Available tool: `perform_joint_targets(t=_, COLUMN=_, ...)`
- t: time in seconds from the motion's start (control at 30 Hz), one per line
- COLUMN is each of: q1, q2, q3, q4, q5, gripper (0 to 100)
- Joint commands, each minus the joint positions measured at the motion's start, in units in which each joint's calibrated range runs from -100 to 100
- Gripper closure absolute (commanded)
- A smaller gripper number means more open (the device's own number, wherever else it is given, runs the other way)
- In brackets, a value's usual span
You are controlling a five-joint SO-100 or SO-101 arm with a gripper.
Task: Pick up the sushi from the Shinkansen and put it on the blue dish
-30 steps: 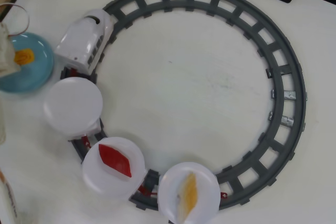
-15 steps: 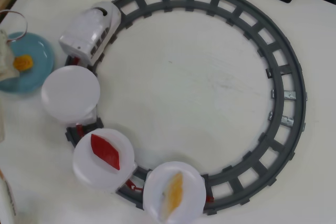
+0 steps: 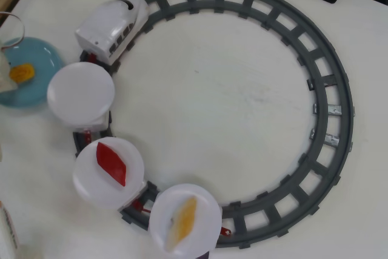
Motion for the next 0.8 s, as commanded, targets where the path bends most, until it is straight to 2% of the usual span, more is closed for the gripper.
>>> perform_joint_targets(t=0.0, q1=0.4, q2=-1.9, q3=-3.5, q4=0.6, q5=-0.2, gripper=80)
perform_joint_targets(t=0.2, q1=1.6, q2=-4.5, q3=-8.4, q4=3.9, q5=0.0, gripper=80)
perform_joint_targets(t=0.47, q1=3.1, q2=-16.0, q3=1.9, q4=3.9, q5=-0.3, gripper=80)
perform_joint_targets(t=0.6, q1=3.1, q2=-26.1, q3=11.5, q4=3.9, q5=-0.4, gripper=80)
perform_joint_targets(t=0.77, q1=4.4, q2=-41.2, q3=31.7, q4=3.9, q5=-1.2, gripper=80)
